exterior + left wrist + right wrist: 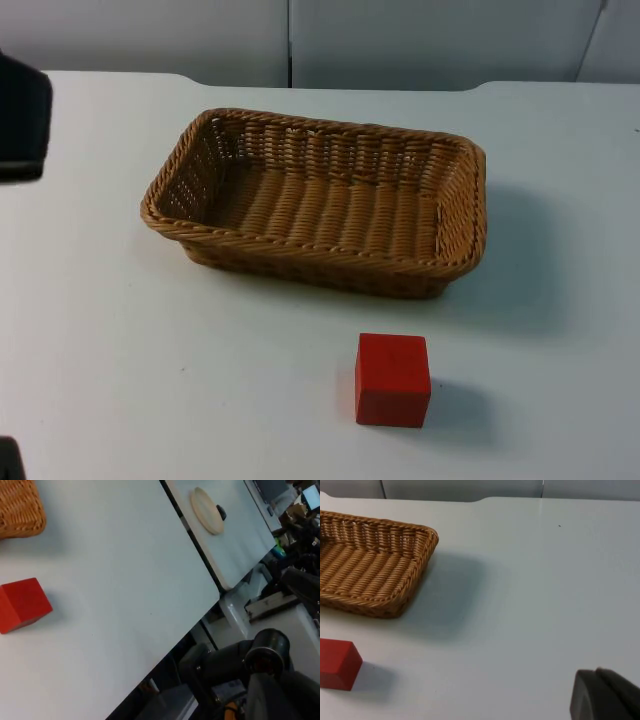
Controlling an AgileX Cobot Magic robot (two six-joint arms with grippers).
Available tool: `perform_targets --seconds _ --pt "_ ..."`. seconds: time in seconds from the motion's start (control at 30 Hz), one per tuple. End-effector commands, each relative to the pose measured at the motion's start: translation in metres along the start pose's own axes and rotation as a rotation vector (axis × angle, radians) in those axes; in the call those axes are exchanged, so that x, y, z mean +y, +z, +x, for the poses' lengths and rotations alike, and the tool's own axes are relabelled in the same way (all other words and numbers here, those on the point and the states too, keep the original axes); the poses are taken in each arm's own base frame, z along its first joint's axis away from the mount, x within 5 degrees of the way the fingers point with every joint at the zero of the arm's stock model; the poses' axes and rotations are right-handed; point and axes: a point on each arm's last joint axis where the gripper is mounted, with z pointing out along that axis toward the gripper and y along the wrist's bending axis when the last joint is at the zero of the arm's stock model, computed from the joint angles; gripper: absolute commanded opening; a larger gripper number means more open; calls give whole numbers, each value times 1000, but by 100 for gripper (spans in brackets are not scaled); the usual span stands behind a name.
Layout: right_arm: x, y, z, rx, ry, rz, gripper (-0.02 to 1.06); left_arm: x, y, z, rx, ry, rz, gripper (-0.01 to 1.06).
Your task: Pick up the basket with the left hand and place the cube into the basket with the right hand.
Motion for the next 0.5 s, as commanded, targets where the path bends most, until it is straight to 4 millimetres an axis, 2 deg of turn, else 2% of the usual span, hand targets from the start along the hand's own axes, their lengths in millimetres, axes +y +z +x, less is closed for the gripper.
perform_targets --seconds 0.0,0.3,0.47 --pt "0 0 -1 -14 -3 8 0 1 3 -2 7 -10 29 9" --pt "0 0 -1 -14 -3 8 0 26 17 -13 71 -132 20 9" --pt "0 0 -1 -14 -3 8 0 47 29 -19 122 -202 15 9"
